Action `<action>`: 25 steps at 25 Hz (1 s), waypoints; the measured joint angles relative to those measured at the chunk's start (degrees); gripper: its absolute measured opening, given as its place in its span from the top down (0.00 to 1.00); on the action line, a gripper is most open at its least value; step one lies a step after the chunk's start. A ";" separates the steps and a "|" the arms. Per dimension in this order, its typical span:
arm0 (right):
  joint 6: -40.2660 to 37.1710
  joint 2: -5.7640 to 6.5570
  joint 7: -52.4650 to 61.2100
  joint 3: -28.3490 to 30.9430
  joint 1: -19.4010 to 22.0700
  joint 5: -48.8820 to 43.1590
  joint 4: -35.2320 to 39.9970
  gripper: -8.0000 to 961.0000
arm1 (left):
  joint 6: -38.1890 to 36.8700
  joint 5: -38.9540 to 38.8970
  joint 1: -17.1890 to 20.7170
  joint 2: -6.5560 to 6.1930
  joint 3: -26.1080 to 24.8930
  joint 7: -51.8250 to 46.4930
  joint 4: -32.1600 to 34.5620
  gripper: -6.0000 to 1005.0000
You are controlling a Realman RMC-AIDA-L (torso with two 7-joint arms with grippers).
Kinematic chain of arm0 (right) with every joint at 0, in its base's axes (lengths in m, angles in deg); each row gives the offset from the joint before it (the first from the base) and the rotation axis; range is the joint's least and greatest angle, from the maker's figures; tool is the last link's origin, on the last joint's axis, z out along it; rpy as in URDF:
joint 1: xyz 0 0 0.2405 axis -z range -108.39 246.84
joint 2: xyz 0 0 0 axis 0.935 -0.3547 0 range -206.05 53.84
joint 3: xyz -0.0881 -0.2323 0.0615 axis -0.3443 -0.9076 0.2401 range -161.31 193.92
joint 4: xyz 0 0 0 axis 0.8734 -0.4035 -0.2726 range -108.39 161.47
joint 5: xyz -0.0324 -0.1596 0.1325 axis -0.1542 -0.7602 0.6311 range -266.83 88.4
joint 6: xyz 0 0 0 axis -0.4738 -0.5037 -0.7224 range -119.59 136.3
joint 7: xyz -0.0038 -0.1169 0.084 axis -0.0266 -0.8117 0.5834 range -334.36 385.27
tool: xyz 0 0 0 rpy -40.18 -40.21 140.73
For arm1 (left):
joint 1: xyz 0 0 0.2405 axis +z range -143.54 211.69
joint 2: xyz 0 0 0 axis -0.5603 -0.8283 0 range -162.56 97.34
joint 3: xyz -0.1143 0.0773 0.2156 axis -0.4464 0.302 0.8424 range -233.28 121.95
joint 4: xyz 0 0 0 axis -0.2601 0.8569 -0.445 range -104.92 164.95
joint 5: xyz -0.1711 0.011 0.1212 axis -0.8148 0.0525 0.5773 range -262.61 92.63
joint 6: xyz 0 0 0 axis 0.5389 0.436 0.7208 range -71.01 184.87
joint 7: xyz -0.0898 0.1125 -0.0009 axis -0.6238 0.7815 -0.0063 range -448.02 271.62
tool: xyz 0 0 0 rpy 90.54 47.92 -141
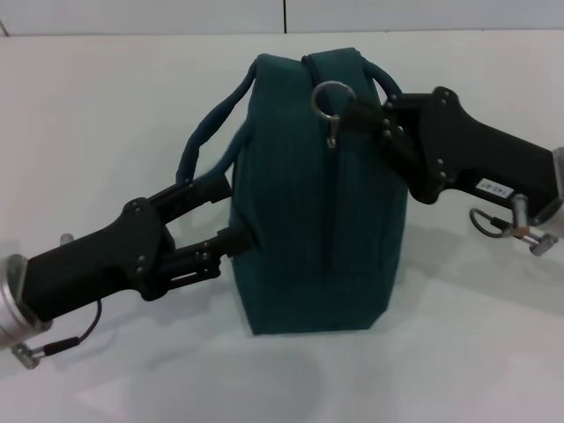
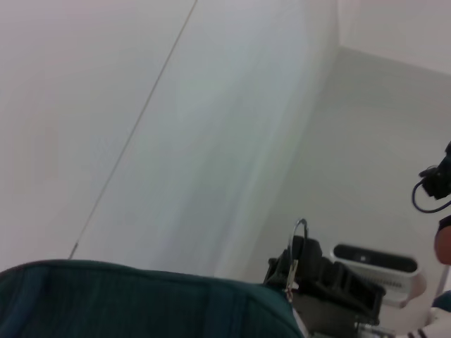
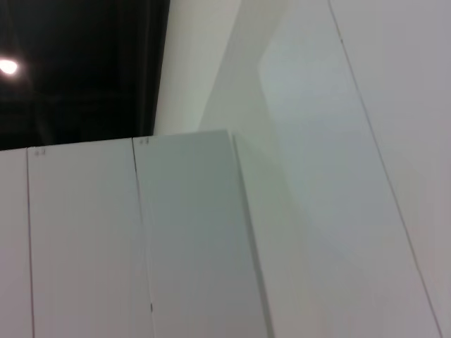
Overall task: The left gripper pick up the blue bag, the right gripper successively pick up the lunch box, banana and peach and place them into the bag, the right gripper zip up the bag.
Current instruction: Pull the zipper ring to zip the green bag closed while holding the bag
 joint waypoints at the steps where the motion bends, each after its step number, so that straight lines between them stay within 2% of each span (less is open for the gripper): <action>1: 0.36 0.00 -0.07 -0.45 -0.26 0.43 0.10 0.98 | 0.44 0.00 -0.06 0.02 0.00 1.07 -0.37 0.13; 11: 2.32 0.00 -0.49 -1.13 -3.30 1.83 0.32 0.98 | 5.91 -0.85 -1.20 0.39 -0.07 7.82 -2.80 0.12; 19: 2.74 0.00 -0.53 -1.34 -3.40 1.83 0.63 0.98 | 7.69 -1.21 -3.66 0.35 -0.60 8.14 -5.45 0.13; 25: 2.83 0.00 -0.54 -1.38 -3.03 1.84 0.64 0.98 | 7.92 -1.23 -4.46 0.22 -0.17 11.55 -6.01 0.17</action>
